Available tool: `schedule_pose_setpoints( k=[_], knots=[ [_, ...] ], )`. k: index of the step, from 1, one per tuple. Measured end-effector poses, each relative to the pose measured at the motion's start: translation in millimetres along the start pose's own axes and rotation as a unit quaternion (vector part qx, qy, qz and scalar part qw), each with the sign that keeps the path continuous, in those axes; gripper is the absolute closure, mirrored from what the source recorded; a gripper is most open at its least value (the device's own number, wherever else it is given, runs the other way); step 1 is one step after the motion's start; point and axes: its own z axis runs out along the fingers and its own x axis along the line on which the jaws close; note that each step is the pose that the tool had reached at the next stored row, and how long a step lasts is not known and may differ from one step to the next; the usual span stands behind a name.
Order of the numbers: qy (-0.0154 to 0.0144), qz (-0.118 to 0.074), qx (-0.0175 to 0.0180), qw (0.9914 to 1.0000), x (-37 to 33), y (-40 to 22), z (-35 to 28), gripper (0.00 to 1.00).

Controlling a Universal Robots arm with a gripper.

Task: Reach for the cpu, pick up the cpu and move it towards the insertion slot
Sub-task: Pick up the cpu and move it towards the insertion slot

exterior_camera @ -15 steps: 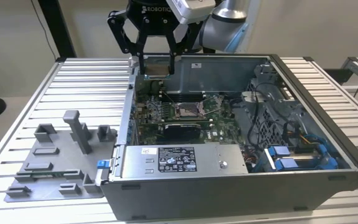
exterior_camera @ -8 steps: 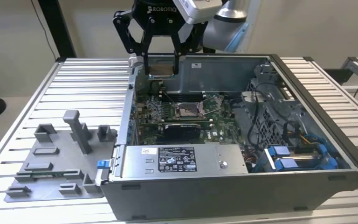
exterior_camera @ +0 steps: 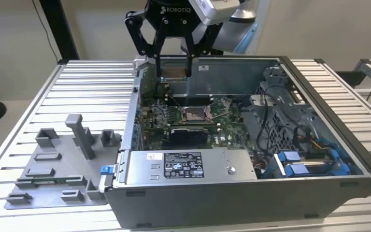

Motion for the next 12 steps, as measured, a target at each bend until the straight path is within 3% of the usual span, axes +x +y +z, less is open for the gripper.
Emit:
schedule_pose_setpoints(
  k=[12],
  knots=[
    [0.0000,0.000,0.0001,1.00000,-18.6,-0.5,-0.2,1.00]
  ],
)
